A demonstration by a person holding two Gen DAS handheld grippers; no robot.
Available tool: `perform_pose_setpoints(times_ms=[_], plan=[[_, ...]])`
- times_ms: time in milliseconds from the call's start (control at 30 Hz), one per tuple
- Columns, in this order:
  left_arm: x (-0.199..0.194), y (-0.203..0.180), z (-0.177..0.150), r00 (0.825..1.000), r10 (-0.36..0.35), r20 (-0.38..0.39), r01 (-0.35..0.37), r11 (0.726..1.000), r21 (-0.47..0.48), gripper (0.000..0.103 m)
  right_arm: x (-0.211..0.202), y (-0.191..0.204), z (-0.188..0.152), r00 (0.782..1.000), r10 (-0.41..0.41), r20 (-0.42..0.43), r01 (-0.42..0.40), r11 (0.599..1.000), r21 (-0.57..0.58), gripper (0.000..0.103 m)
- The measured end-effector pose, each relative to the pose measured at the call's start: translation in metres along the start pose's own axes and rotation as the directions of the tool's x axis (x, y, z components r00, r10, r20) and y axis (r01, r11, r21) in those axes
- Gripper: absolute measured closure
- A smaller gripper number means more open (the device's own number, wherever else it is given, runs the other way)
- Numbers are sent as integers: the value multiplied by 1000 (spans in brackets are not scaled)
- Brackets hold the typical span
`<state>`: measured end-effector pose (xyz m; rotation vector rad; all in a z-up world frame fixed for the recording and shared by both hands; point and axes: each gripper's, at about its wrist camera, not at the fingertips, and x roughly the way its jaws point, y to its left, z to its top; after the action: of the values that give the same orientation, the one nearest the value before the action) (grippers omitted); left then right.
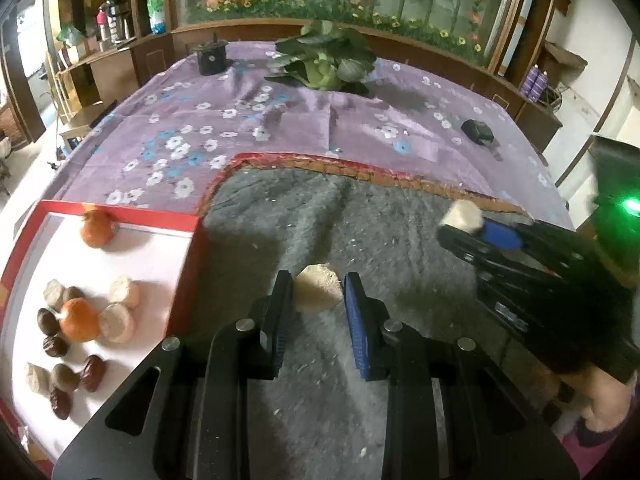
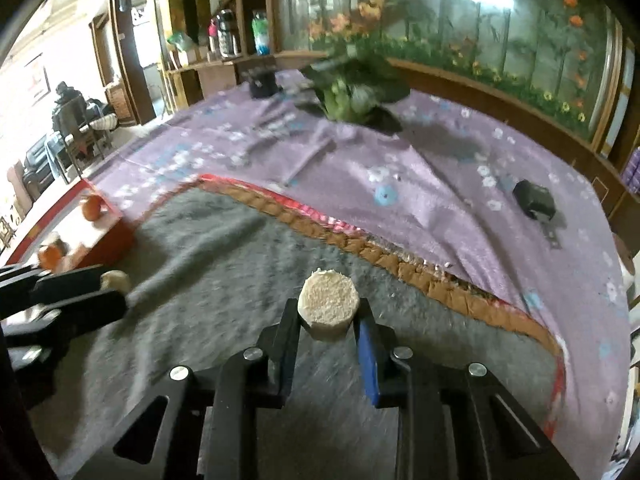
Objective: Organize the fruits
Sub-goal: 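Grasp a beige hexagonal block with left tool while right tool grasps a beige round cake, then carry block and cake into the red tray and open both tools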
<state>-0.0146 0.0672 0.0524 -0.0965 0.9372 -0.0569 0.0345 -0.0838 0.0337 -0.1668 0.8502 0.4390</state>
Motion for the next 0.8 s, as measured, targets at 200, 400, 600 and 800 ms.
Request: perform_pose_setpoints(times_ms=[200, 400, 600, 800], plan=[[-18, 14, -13, 999, 29, 17, -29, 999, -15, 77, -36, 27, -12, 998, 44, 52, -44, 999, 13, 76], [-35, 37, -26, 997, 73, 31, -72, 996, -46, 77, -51, 65, -20, 991, 107, 75, -107, 994, -4, 77], [-49, 62, -37, 993, 110, 42, -106, 992, -72, 77, -54, 104, -16, 986, 147, 74, -143, 988, -59, 77], [-58, 89, -48, 990, 137, 39, -132, 986, -105, 77, -50, 139, -8, 982, 176, 63, -168, 979, -119, 77]])
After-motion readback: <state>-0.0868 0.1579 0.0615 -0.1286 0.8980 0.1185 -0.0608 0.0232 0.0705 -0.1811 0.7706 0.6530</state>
